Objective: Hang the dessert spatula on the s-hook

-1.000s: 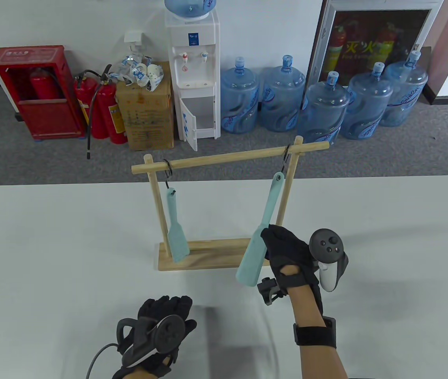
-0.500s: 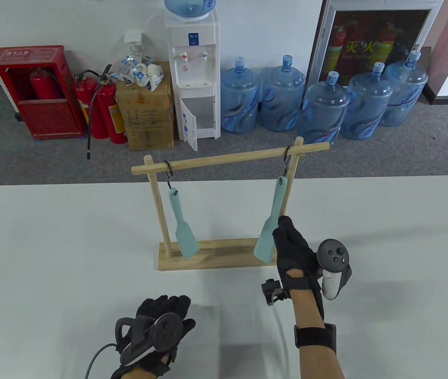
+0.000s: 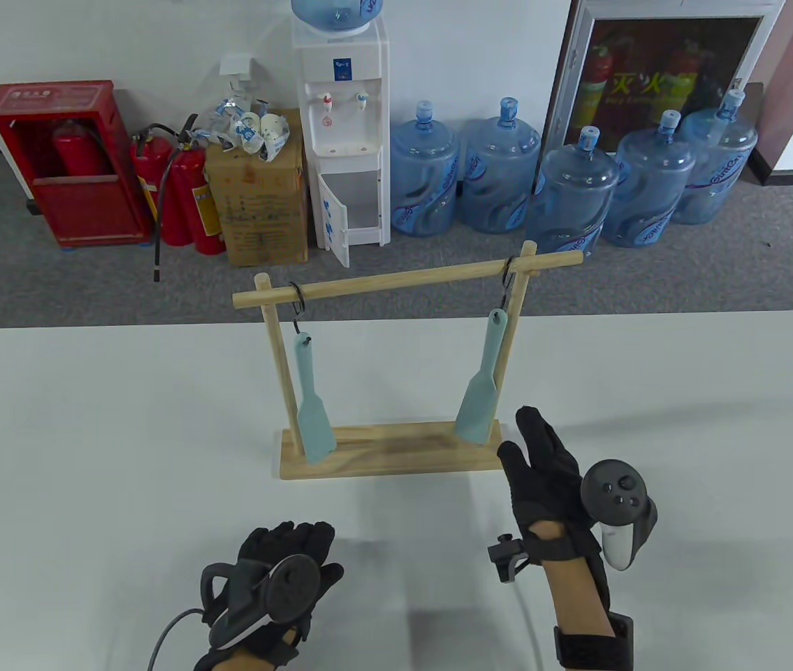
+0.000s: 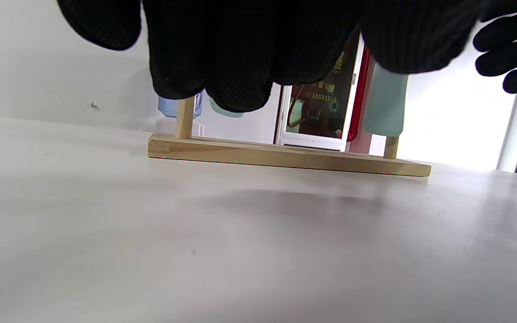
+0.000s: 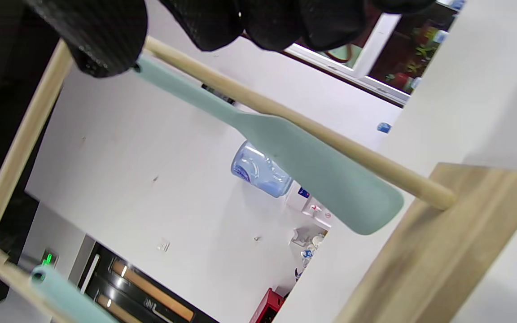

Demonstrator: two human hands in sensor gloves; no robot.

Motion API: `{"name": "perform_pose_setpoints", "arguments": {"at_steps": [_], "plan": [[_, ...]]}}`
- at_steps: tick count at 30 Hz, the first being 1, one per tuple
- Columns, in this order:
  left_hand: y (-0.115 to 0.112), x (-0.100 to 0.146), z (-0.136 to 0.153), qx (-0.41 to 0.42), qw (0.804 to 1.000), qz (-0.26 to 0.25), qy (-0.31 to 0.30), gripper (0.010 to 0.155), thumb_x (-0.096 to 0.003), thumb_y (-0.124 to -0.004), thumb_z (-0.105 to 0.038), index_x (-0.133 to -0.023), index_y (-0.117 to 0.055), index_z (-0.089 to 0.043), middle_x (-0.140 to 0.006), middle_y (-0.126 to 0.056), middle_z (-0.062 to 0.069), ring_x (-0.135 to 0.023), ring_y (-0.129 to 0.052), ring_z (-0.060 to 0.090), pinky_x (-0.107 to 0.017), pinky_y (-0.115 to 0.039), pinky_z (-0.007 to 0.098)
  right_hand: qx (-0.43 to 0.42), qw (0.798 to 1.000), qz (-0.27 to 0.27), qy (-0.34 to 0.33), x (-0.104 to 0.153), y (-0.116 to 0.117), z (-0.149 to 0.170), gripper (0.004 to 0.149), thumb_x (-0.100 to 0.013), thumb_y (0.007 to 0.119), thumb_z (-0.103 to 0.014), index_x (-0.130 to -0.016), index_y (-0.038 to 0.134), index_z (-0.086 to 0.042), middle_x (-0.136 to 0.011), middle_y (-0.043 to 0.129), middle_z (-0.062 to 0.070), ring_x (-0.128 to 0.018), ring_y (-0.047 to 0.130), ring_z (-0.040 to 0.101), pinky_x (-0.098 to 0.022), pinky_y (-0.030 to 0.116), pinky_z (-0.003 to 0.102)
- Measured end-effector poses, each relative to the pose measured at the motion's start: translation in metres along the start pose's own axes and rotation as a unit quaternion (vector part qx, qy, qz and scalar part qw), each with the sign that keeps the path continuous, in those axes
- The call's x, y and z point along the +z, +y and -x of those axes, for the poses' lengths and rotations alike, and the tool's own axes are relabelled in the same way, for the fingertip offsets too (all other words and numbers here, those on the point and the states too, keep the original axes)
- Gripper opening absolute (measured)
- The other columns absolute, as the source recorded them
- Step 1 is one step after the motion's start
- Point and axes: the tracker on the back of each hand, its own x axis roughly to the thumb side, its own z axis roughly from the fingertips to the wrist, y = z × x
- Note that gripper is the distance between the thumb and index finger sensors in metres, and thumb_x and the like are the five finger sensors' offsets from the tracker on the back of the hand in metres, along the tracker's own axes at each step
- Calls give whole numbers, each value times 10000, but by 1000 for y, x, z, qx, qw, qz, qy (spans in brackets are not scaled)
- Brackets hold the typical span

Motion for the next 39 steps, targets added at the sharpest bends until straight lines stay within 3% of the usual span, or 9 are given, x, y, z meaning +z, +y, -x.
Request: {"name": "perform_pose_setpoints", "arguments": {"at_steps": [9,16,34,39], "plan": [[-1,1,-1,-3,1000,-1,-1,620,-452,-748,-571,-993,-758,-270,-943,-906,85,-879,-858,392,-698,-599,624,110,992,-31,-46,46,8,-22,736,-476,715,-537,-1080,468,-195,-1076,392,130,-979,491,444,-691,386,647],[1,2,-2,-3,1000,-7,-2,619,-452,-747,-572,-993,-758,-270,-944,-906,83,-881,-857,389,-700,-595,625,193,978,-61,-54,71,25,-15,752,-473,725,-539,-1083,457,-190,-1079,364,137,-984,471,451,-692,374,649],[0,4,-5,-15,1000,-4,-2,619,-453,-744,-574,-994,-756,-273,-946,-905,83,-880,-857,390,-702,-594,624,335,932,-110,-87,87,42,8,758,-463,737,-546,-1082,463,-206,-1085,363,120,-997,462,435,-702,353,651],[0,4,-5,-16,1000,-6,-3,619,-452,-744,-574,-992,-757,-273,-946,-904,82,-880,-857,390,-701,-594,624,339,930,-115,-80,87,43,13,756,-462,737,-545,-1080,466,-204,-1084,368,121,-996,465,437,-703,353,650]]}}
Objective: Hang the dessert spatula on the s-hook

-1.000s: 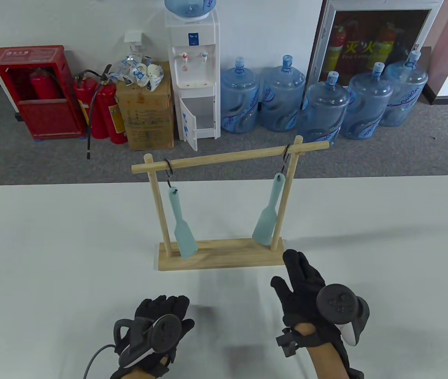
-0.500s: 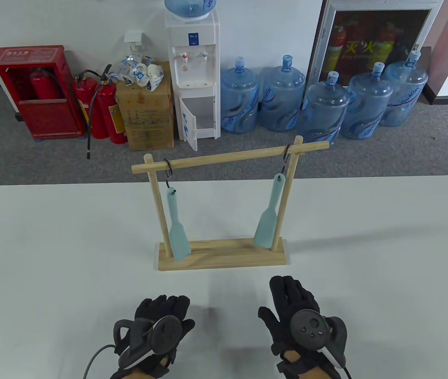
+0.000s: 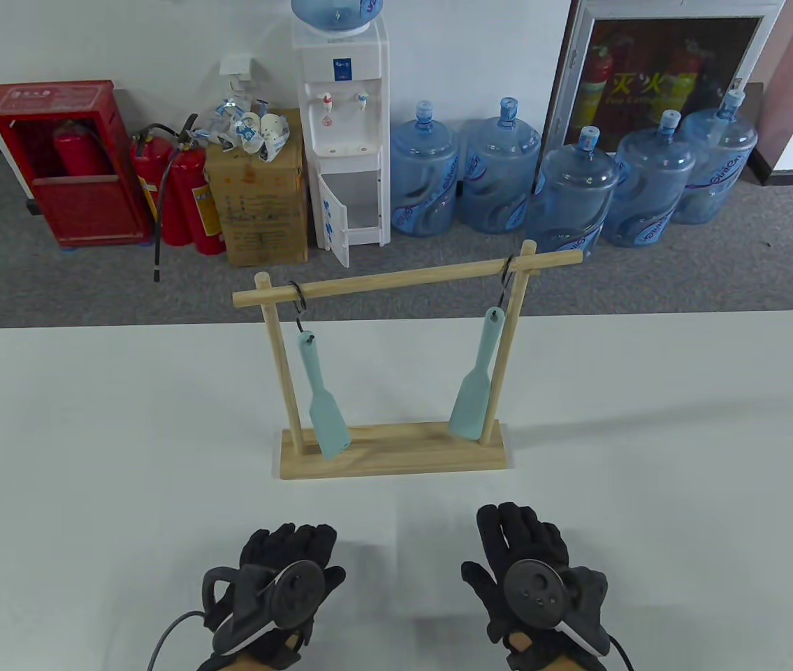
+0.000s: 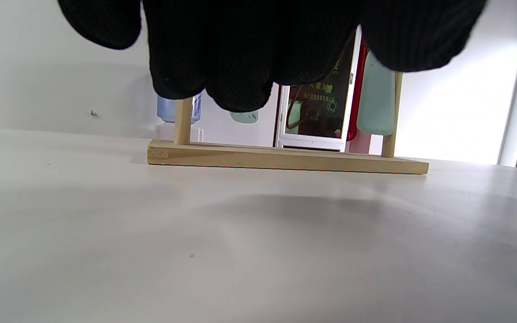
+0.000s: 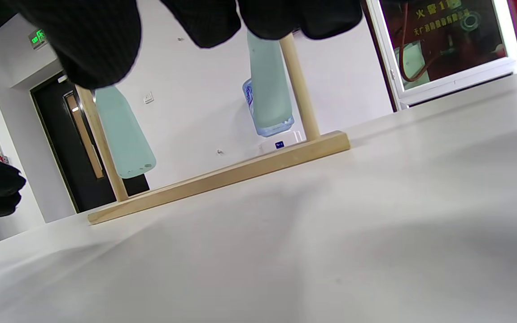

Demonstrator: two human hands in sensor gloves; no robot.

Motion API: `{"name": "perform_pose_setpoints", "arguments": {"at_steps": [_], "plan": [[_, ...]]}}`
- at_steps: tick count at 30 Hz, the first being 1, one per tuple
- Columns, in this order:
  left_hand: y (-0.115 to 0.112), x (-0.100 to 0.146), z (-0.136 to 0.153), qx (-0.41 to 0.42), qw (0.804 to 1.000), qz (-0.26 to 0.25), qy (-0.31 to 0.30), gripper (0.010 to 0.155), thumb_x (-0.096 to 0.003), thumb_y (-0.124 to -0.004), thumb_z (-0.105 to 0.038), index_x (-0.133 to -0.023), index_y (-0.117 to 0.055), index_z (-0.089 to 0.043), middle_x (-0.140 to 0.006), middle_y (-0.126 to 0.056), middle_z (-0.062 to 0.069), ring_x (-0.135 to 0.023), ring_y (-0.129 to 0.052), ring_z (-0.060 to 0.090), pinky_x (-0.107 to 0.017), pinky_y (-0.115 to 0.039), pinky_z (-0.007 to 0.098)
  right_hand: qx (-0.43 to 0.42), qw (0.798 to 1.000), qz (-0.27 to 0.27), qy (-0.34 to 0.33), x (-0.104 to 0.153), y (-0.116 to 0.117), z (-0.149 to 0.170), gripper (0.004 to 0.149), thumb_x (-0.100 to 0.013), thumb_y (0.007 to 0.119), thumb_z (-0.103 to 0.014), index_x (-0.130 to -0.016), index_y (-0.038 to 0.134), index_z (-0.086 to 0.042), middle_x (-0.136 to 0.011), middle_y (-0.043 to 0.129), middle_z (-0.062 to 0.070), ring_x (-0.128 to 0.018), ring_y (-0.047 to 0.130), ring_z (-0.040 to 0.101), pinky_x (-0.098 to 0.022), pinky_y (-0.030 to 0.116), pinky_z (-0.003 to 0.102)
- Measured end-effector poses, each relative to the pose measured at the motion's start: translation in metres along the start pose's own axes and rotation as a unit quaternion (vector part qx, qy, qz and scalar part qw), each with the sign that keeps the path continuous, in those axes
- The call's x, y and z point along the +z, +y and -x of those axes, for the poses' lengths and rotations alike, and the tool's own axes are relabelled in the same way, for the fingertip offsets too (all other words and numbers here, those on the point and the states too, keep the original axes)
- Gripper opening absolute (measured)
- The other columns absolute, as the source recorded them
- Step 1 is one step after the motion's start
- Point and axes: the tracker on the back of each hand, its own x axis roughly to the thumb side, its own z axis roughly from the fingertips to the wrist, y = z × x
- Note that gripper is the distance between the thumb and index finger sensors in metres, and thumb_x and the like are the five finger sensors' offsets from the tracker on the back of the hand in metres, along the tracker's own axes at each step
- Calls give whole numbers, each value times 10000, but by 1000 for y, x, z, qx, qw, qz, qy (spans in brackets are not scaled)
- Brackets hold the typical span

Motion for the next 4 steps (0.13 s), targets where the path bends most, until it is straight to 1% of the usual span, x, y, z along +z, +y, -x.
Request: {"name": "perform_pose_setpoints", "arguments": {"at_steps": [4], "plan": [[0,0,0,1,1000,2,1,619,-451,-745,-573,-992,-758,-272,-944,-906,83,-881,-857,389,-702,-595,624,2,1000,-2,2,0,1,1,756,-462,737,-545,-1080,468,-203,-1082,373,122,-994,470,436,-702,357,649]]}}
